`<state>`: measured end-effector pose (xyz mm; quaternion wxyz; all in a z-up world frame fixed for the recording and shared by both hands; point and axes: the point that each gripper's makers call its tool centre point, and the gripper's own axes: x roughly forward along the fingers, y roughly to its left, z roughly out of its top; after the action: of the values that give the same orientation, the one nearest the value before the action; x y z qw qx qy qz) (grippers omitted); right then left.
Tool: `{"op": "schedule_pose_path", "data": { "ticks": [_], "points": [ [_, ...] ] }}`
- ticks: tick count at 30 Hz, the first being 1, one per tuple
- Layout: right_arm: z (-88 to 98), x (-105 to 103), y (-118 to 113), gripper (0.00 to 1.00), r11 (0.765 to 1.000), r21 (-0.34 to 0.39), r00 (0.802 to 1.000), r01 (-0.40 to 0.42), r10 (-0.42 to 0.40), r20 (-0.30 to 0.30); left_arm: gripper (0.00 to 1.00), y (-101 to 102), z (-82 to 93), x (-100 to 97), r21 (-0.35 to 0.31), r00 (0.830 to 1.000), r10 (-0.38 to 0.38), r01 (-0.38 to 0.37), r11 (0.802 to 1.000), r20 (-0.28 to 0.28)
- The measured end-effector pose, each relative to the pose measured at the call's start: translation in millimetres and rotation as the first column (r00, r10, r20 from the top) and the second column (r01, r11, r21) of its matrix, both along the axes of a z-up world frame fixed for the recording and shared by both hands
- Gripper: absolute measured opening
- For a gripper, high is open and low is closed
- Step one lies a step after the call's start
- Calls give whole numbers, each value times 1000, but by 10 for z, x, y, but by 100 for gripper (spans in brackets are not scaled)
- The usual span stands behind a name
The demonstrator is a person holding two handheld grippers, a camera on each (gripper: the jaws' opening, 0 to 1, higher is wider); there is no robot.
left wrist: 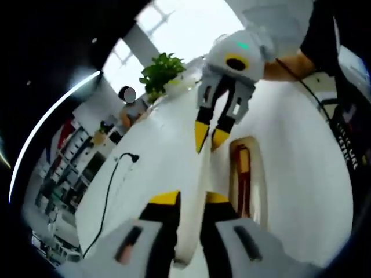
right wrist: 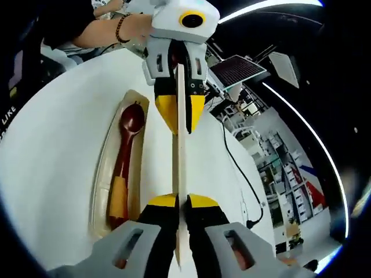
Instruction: Arrange the utensils inside the cutlery case until each visible utensil rests in its matching compartment.
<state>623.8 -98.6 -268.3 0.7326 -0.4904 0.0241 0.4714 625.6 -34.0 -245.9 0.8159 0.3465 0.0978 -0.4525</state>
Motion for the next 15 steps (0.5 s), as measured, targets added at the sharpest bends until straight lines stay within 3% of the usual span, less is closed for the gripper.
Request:
{"op": "schedule_pose_path", "data": {
  "ticks": [5,7,9,12,14,15],
  "points": [
    [151,26,-62,2,999,12,997,32,-33,69,37,89,49,-3,-67,993,79,-85,994,-89],
    [201,39,-82,2,999,23,994,49,-51,94,50,141,25,-14,-147,964,164,-197,969,-210],
    [252,66,-118,2,997,20,988,73,-75,134,57,160,36,-7,-210,940,182,-248,946,-289],
    [343,90,-155,2,994,22,973,105,-107,202,56,176,84,-61,-319,914,140,-272,908,-382],
    [373,84,-169,2,993,26,970,112,-115,216,57,166,142,-141,-394,903,69,-253,884,-424],
    [399,87,-175,2,993,35,966,115,-120,227,57,177,179,-175,-439,888,45,-269,857,-457]
  ]
}}
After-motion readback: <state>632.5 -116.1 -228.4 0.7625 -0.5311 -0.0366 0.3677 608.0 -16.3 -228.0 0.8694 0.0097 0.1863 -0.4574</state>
